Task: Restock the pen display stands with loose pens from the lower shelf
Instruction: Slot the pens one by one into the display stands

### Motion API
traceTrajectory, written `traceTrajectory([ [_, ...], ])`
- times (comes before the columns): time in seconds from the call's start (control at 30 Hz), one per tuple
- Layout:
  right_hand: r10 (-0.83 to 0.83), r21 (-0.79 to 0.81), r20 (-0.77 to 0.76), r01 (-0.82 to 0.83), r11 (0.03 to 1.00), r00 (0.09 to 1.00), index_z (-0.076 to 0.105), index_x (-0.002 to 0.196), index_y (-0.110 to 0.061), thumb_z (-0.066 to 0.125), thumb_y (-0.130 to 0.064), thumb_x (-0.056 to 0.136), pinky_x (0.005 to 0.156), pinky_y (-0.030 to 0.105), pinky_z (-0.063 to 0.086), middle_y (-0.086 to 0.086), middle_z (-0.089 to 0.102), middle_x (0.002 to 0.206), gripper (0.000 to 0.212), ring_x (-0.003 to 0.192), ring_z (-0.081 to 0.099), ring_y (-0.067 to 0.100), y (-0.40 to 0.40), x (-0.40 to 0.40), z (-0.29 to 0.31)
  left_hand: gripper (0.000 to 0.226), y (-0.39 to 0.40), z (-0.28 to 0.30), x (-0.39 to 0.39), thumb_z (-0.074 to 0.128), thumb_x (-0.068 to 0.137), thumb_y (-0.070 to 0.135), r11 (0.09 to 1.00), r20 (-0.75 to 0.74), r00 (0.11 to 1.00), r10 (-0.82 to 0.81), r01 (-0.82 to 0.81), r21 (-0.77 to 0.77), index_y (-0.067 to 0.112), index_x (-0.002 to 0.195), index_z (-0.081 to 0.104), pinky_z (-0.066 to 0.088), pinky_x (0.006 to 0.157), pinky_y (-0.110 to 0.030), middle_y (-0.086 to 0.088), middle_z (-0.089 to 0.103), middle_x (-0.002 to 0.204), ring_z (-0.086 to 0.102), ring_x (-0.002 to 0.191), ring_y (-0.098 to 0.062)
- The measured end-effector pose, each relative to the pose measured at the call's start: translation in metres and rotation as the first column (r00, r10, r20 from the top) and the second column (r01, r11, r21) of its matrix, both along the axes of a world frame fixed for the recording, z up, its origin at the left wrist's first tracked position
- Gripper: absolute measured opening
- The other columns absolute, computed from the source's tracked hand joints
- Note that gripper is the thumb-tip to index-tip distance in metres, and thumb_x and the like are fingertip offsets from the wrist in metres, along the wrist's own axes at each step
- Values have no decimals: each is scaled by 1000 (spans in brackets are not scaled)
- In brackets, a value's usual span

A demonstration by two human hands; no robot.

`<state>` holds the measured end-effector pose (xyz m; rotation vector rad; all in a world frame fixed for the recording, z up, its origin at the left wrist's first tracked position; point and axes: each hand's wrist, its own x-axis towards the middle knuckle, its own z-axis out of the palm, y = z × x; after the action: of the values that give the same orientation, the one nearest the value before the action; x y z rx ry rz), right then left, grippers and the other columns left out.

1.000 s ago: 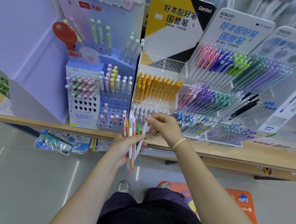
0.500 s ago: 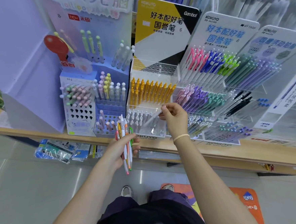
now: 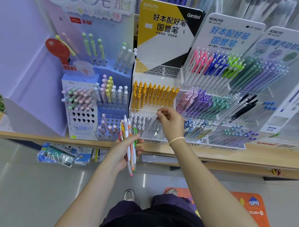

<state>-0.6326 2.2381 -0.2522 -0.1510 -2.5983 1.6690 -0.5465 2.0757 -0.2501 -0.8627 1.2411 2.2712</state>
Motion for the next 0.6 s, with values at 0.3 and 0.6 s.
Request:
traceTrajectory([
  [0.3, 164, 217, -39, -152, 964, 986, 76, 92, -5, 72, -9, 88, 80, 28, 53, 4, 71, 86, 7, 81, 63, 16, -2, 4, -13, 26, 1, -2, -2, 71, 91, 18, 1000, 1, 1000, -6, 6, 9, 7, 113, 62, 57, 55, -27, -10, 74, 82, 68, 62, -20],
  [0.6, 178, 73, 181, -194, 978, 967, 74, 90, -10, 71, -8, 89, 74, 45, 59, 3, 69, 71, 3, 66, 67, 24, -12, -3, -15, 24, 2, 1, 0, 67, 93, 14, 999, -26, 999, -18, 19, 39, 4, 115, 61, 57, 56, -27, -11, 74, 83, 69, 64, -20],
])
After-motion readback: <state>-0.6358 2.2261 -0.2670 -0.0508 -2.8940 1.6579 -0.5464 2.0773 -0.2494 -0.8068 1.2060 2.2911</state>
